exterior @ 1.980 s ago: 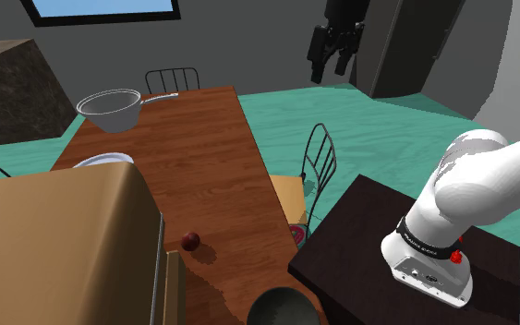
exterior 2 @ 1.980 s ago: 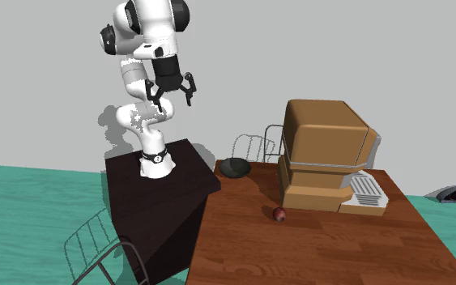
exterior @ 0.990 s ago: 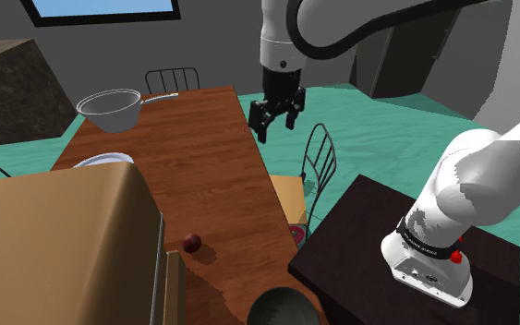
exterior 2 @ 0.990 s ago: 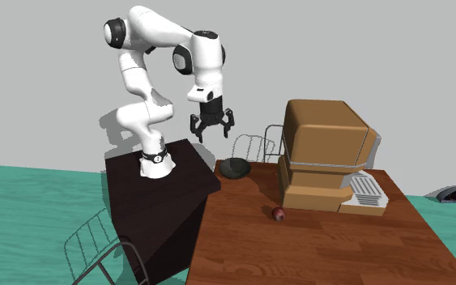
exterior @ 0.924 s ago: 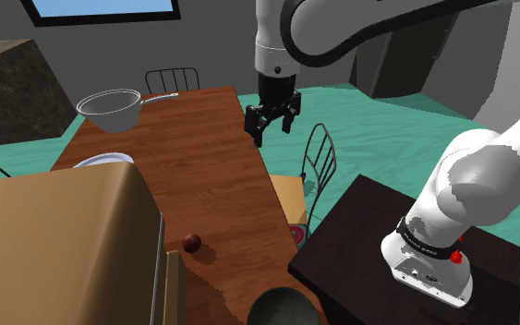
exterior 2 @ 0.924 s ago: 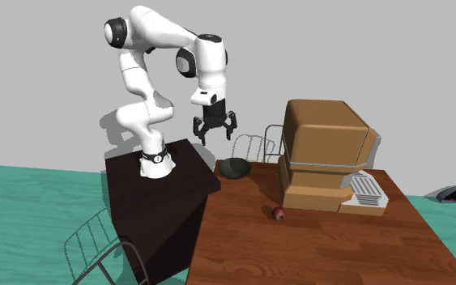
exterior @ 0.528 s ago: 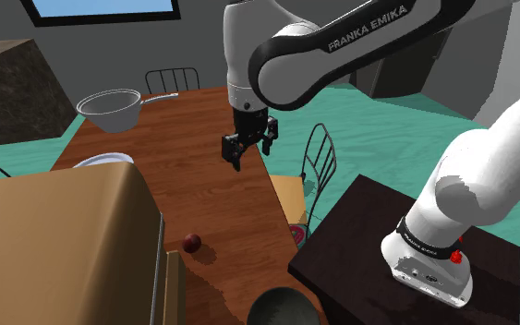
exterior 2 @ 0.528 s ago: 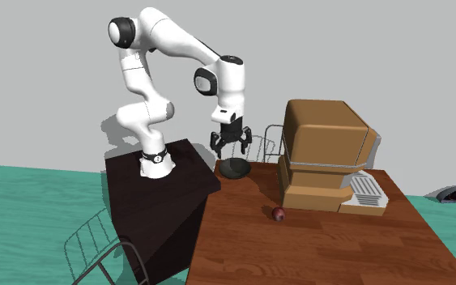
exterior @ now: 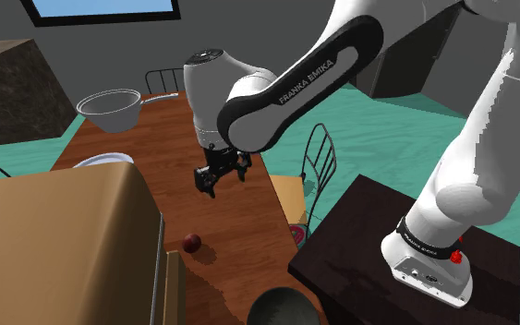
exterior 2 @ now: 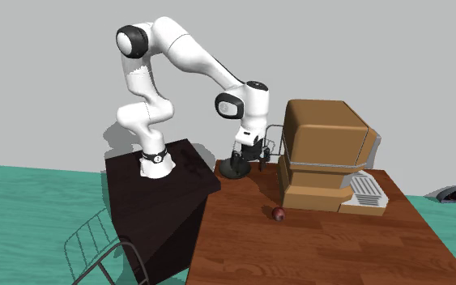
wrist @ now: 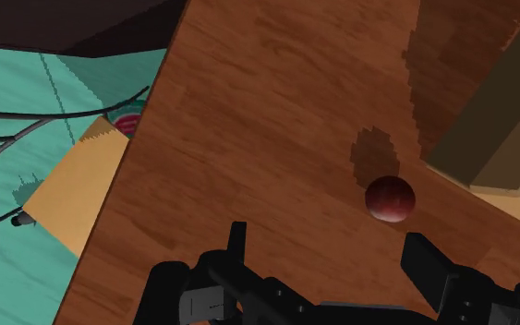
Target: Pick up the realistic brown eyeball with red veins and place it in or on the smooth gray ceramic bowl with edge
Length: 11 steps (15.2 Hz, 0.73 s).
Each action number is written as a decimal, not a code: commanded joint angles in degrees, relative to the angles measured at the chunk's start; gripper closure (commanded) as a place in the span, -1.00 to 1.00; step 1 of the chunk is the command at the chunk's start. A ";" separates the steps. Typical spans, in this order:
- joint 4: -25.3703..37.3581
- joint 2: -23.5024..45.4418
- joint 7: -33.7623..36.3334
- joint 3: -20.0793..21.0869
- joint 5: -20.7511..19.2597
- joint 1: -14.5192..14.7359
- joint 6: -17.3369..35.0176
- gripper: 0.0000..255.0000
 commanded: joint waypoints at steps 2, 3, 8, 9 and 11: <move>3.55 7.46 5.97 0.16 -5.73 1.53 1.94 -1.00; 5.05 9.99 7.81 -0.15 -7.59 2.34 2.28 -1.00; 13.73 22.17 15.20 -3.05 -15.15 7.54 2.84 -1.00; 15.69 24.52 16.31 -3.73 -16.28 8.66 2.77 -1.00; 19.84 29.18 18.19 -5.09 -18.19 10.90 2.47 -1.00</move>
